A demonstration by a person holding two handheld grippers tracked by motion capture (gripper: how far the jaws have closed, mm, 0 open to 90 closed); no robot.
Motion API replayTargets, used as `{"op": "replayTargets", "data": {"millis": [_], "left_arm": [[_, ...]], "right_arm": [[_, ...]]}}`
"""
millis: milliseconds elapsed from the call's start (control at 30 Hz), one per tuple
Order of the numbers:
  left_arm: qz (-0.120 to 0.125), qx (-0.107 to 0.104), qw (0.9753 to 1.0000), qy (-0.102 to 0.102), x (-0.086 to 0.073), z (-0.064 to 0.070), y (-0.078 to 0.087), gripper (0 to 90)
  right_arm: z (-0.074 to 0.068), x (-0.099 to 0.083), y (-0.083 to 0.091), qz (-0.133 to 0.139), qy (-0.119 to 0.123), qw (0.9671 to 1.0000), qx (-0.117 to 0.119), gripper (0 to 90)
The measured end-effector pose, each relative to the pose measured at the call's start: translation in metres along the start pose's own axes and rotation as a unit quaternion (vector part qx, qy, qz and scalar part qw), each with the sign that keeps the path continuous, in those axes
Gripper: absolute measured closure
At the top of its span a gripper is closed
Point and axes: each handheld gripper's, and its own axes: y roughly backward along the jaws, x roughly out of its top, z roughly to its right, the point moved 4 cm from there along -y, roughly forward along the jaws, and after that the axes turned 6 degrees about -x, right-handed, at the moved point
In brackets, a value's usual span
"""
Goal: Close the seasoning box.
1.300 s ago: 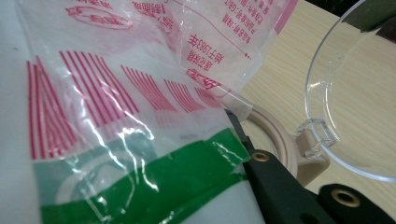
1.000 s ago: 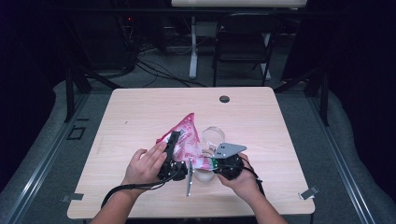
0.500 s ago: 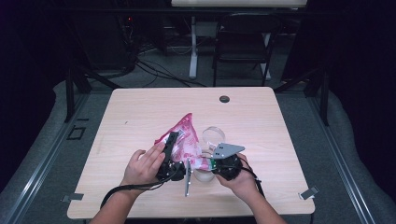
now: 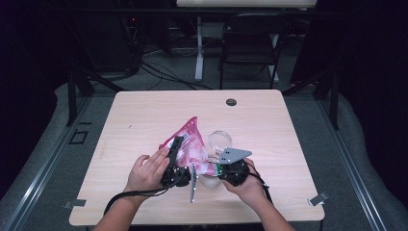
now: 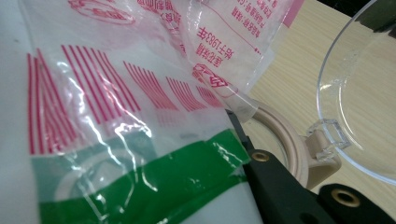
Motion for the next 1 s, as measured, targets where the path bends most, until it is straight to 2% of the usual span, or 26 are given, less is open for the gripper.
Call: {"op": "replayTargets", "data": {"millis": [133, 267, 400, 500, 667, 700, 733, 1000], "left_arm": [[0.001, 0.0, 1.0, 0.002, 0.0013, -0.0011, -0.0002, 65.0], [0.004, 0.006, 1.0, -0.005, 0.0042, -0.004, -0.0001, 65.1], [0.004, 0.003, 1.0, 0.0, 0.0054, -0.0041, -0.0001, 65.0], [0.007, 0.009, 0.9999, -0.007, 0.0064, -0.0061, 0.0003, 65.0], [0.007, 0.009, 0.9999, -0.006, 0.0063, -0.0056, 0.0002, 65.1], [0.005, 0.002, 1.0, 0.001, 0.0056, -0.0039, -0.0002, 65.1], [0.006, 0.007, 1.0, -0.004, 0.0056, -0.0045, -0.0002, 65.0], [0.001, -0.001, 1.0, 0.0, 0.0005, -0.0004, 0.0011, 65.1]], "right_arm": [[0.001, 0.0004, 0.0009, 0.002, -0.001, 1.0, 0.001, 90.0], [0.0026, 0.0008, 0.0023, 0.005, -0.004, 1.0, 0.0, 90.0], [0.0037, 0.001, 0.0036, 0.006, -0.005, 1.0, -0.001, 90.0], [0.004, 0.0011, 0.0044, 0.008, -0.006, 1.0, -0.002, 90.0], [0.0041, 0.001, 0.0046, 0.007, -0.005, 1.0, -0.002, 90.0], [0.004, 0.0009, 0.0044, 0.006, -0.005, 1.0, -0.002, 90.0], [0.0039, 0.0007, 0.0041, 0.005, -0.005, 1.0, -0.002, 90.0], [0.0014, 0.0001, 0.0007, 0.0, 0.0, 1.0, 0.0, 90.0]]}}
